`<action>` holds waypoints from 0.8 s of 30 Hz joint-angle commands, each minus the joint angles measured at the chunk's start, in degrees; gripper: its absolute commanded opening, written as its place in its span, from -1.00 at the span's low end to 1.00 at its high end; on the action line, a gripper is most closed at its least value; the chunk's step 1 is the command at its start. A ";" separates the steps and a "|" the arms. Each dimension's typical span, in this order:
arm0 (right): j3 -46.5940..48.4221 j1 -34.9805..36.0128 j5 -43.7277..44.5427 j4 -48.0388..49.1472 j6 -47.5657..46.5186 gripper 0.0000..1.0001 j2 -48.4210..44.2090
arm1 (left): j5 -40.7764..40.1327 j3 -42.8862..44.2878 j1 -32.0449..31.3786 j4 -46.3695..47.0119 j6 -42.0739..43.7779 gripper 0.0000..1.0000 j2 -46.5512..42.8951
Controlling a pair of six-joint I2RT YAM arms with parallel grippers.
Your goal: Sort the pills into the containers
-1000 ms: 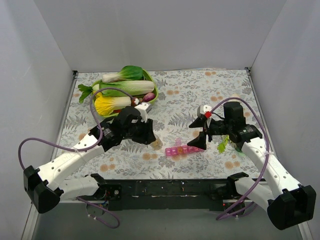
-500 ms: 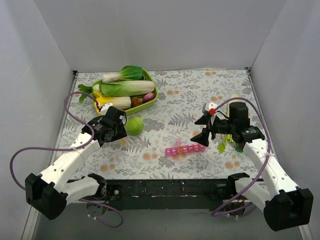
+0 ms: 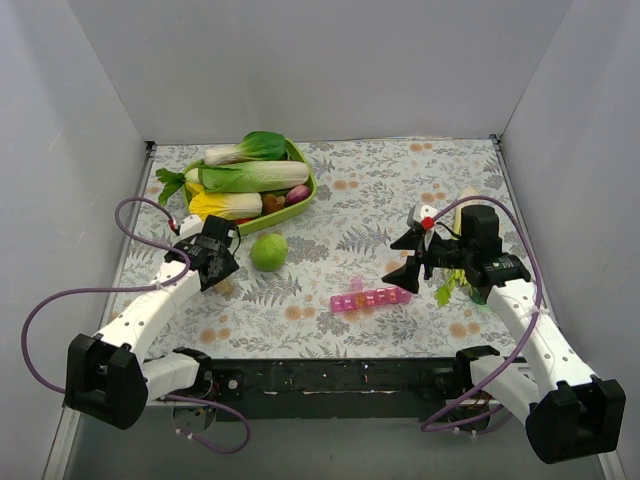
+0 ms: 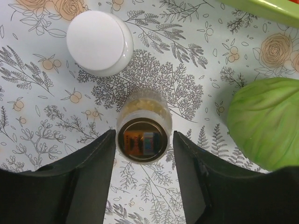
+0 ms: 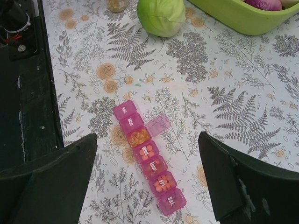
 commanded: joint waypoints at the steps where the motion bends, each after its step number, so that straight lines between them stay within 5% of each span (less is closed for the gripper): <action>1: -0.25 -0.18 -1.79 0.14 -2.25 0.91 -0.14 | -2.18 1.16 0.11 1.34 -0.21 0.16 -2.47; 3: 0.27 -0.19 -2.23 -1.36 -5.67 0.91 0.29 | -2.00 1.24 0.19 0.82 -0.03 0.44 -3.79; 8: 1.16 -0.10 -4.16 -11.86 -20.23 0.91 2.40 | -0.69 1.94 0.11 -1.37 -0.38 0.55 -5.81; 9: 1.24 -0.18 -4.77 -15.13 -33.24 0.90 3.80 | -0.07 2.38 0.11 -1.90 -0.47 0.56 -6.77; 14: -0.86 0.78 1.00 -29.40 -64.02 0.89 8.55 | 9.05 6.69 0.11 -3.76 3.30 0.56 -11.52; 20: -2.36 7.71 14.37 -19.58 -61.87 0.86 14.00 | 39.54 3.37 0.11 7.46 19.65 0.54 -21.28; 22: -1.92 8.86 16.66 -17.01 -60.62 0.83 16.81 | 50.67 1.69 0.11 10.73 20.19 0.53 -19.36; 24: -0.87 10.09 17.98 -16.31 -58.43 0.78 19.79 | 57.48 -0.24 0.02 16.44 19.75 0.33 -13.83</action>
